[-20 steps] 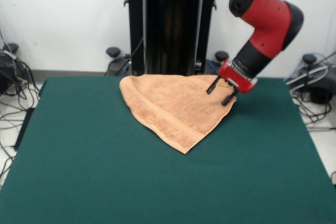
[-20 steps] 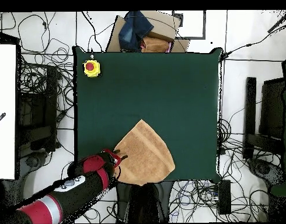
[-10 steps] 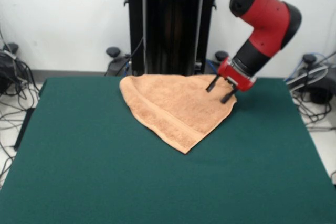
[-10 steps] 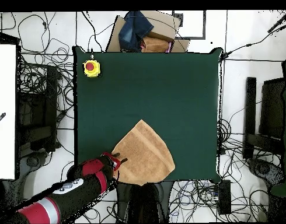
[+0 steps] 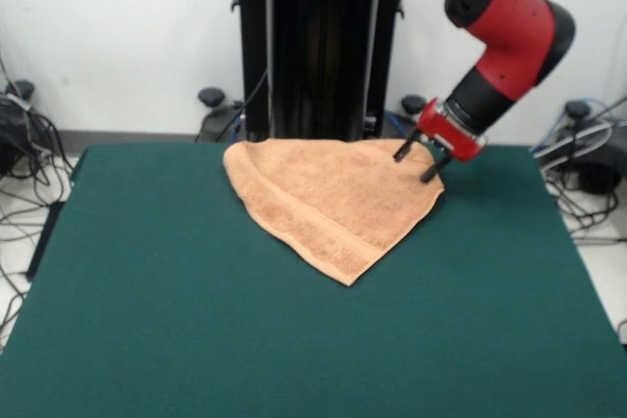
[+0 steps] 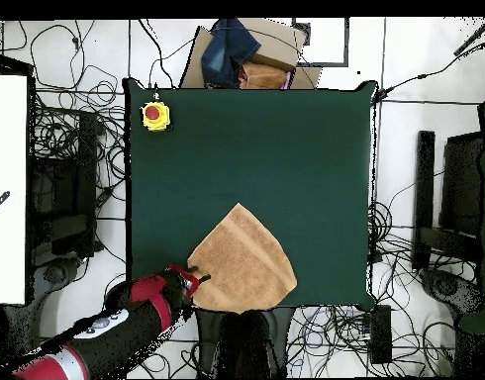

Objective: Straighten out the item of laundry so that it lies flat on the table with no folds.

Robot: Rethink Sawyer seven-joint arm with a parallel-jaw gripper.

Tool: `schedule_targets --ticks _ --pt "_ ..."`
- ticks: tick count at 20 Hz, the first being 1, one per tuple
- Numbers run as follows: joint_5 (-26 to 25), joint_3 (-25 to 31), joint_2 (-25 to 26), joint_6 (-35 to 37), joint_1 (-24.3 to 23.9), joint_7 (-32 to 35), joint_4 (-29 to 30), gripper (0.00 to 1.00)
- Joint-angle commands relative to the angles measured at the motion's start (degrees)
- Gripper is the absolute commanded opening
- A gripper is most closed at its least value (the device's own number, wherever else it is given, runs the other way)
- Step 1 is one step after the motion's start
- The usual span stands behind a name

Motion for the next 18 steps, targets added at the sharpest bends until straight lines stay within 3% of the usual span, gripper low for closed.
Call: schedule_targets --ticks 1,10,18 --pt "3.56 1.45 3.6 7.06 0.59 11.5 -8.82 1.0" --pt "3.57 2.67 5.12 3.54 -1.13 11.31 -10.47 1.0" --pt "5.55 1.86 7.5 4.18 0.5 13.16 -12.8 1.0"
